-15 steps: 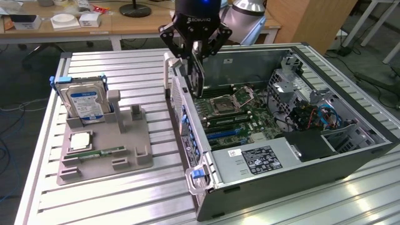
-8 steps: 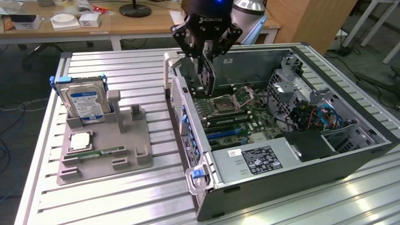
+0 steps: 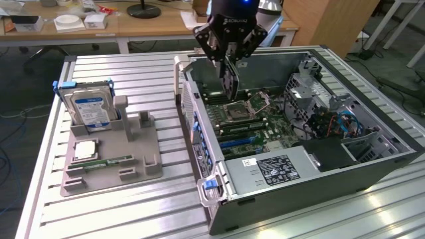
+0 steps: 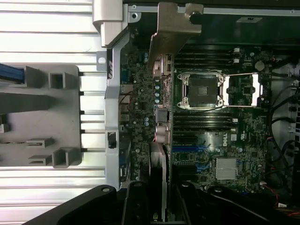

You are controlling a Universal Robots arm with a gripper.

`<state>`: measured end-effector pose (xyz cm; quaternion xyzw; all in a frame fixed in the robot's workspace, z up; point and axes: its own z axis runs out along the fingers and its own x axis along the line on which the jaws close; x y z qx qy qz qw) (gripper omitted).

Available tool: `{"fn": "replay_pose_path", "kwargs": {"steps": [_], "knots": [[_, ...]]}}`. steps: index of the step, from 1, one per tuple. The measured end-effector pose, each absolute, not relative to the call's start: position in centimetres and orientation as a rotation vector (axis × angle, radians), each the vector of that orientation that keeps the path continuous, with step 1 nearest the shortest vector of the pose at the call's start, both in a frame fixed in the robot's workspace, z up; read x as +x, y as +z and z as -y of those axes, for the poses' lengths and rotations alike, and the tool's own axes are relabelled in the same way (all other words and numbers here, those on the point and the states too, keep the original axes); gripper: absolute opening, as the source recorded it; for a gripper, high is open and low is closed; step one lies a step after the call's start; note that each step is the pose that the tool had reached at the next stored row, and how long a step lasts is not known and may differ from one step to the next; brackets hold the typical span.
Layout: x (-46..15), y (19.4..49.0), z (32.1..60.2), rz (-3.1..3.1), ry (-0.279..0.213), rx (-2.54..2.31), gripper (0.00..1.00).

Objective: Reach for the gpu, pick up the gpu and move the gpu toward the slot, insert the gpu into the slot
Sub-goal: 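Pick up the gpu and move the gpu toward the slot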

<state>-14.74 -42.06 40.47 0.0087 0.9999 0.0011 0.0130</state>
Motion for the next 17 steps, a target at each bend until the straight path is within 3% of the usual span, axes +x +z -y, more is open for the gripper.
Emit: {"fn": "replay_pose_path", "kwargs": {"steps": [17], "knots": [[-11.1,40.5,42.1,-3.115,0.004,0.027,0.27]]}}
